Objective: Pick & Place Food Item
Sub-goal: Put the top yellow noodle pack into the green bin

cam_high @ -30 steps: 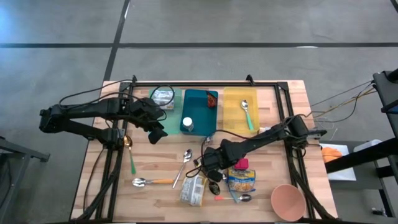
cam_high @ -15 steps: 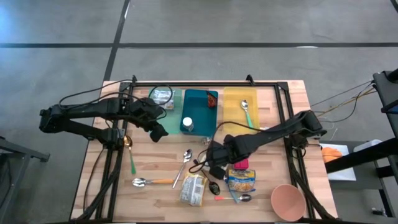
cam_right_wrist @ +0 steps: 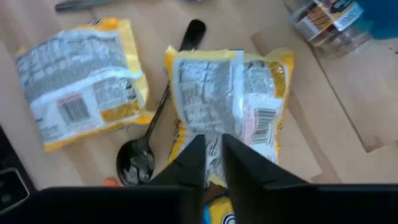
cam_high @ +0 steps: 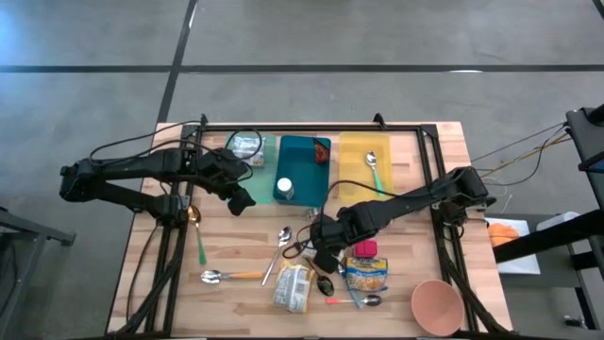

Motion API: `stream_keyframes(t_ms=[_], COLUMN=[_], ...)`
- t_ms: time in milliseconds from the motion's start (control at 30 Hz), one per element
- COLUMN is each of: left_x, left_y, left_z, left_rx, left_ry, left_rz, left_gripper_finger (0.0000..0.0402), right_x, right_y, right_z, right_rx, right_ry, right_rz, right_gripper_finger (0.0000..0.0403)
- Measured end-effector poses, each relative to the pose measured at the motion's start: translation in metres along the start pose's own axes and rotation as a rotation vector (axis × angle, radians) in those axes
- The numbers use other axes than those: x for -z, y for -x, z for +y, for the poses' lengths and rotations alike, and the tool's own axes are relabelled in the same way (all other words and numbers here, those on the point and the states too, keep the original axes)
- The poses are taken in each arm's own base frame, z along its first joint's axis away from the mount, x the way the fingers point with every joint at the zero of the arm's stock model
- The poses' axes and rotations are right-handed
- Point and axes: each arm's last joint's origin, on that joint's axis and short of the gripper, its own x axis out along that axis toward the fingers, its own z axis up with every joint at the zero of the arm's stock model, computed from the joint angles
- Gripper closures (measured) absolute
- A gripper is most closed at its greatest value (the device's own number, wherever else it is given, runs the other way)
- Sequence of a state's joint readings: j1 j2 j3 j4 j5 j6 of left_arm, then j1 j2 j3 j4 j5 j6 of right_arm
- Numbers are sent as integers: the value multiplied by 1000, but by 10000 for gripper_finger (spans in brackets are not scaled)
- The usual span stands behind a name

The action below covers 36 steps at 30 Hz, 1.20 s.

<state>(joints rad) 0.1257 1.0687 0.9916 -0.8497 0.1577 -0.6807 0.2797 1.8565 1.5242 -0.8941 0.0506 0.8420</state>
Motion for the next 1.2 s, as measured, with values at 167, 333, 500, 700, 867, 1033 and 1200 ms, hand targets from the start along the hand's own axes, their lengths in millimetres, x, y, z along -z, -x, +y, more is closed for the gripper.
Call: stream_keyframes(t_ms=[167, 333, 500, 700, 867, 1033, 1200], left_x=[0, 0, 0, 0, 1, 1, 1], left_y=[0, 0, 0, 0, 0, 0, 0], left_z=[0, 0, 0, 0, 0, 1, 1], left_rx=[0, 0, 0, -3, -5, -6, -7], left_ry=[-3, -3, -3, -2, 2, 2, 2], left_rz=[0, 0, 0, 4, 6, 9, 9], left_gripper_finger=[162, 162, 162, 162, 162, 162, 162], right_x=[-3, -3, -2, 2, 4, 6, 6], right_y=[-2, -8, -31, -61, -80, -91, -93], right_z=[-2, -4, -4, -5, -6, -7, -7], right_rx=[-5, 14, 59, 112, 143, 158, 158], right_ry=[-38, -38, -19, 36, 86, 102, 127], right_rz=[-2, 3, 46, 106, 140, 164, 171], right_gripper_finger=[229, 104, 14, 20, 22, 22, 29])
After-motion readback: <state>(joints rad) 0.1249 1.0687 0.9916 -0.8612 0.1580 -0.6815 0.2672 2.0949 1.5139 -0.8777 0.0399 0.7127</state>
